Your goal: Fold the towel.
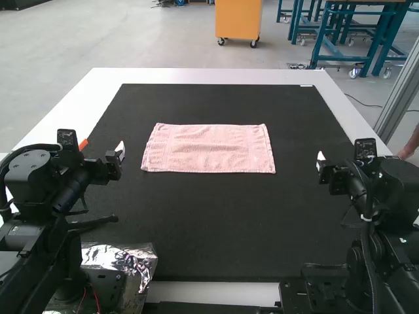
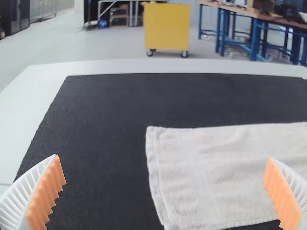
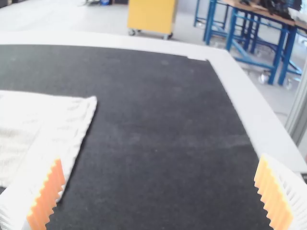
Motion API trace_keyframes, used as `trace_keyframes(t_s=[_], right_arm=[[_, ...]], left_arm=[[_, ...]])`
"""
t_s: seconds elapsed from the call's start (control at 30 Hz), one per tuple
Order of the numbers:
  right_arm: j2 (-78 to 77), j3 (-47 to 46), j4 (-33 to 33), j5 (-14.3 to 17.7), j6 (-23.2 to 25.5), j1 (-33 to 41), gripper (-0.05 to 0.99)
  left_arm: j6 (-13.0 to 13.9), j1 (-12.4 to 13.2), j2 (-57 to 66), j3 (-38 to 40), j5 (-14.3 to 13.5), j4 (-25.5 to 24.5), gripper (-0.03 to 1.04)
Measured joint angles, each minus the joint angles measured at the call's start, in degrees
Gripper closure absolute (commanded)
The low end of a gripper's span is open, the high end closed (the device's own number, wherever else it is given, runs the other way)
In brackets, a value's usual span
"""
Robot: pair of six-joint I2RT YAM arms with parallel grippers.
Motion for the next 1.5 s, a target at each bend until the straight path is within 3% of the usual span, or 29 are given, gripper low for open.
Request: trace_keyframes(t_s=[0.77, 0.93, 1.0, 1.13, 1.23, 1.37, 1.5], right_arm=[[0.0, 0.0, 0.0, -0.1, 0.0, 0.0, 0.02], [0.0, 0.0, 0.3, -0.3, -2.6, 0.0, 0.02], [0.0, 0.0, 1.5, -0.5, -3.6, 0.0, 0.02], [0.0, 0.0, 7.9, -0.6, -5.2, 0.0, 0.02], [0.0, 0.0, 8.4, -0.7, -10.6, 0.0, 0.02], [0.0, 0.0, 6.8, -0.7, -21.8, 0.0, 0.02], [0.0, 0.0, 13.2, -1.1, -26.5, 0.0, 0.03]], left_arm=[[0.0, 0.0, 0.0, 0.0, 0.0, 0.0, 0.04], [0.4, 0.0, 0.0, 0.0, 0.0, 0.1, 0.04], [2.3, 0.0, 0.0, 0.0, 0.0, 0.7, 0.04], [10.5, 0.0, 0.0, 0.0, -0.2, 3.0, 0.04], [14.4, 0.0, 0.0, 0.0, -0.2, 4.9, 0.04], [17.8, 0.0, 0.0, 0.0, -0.2, 8.2, 0.08], [19.4, 0.0, 0.0, 0.0, -0.3, 12.4, 0.08]])
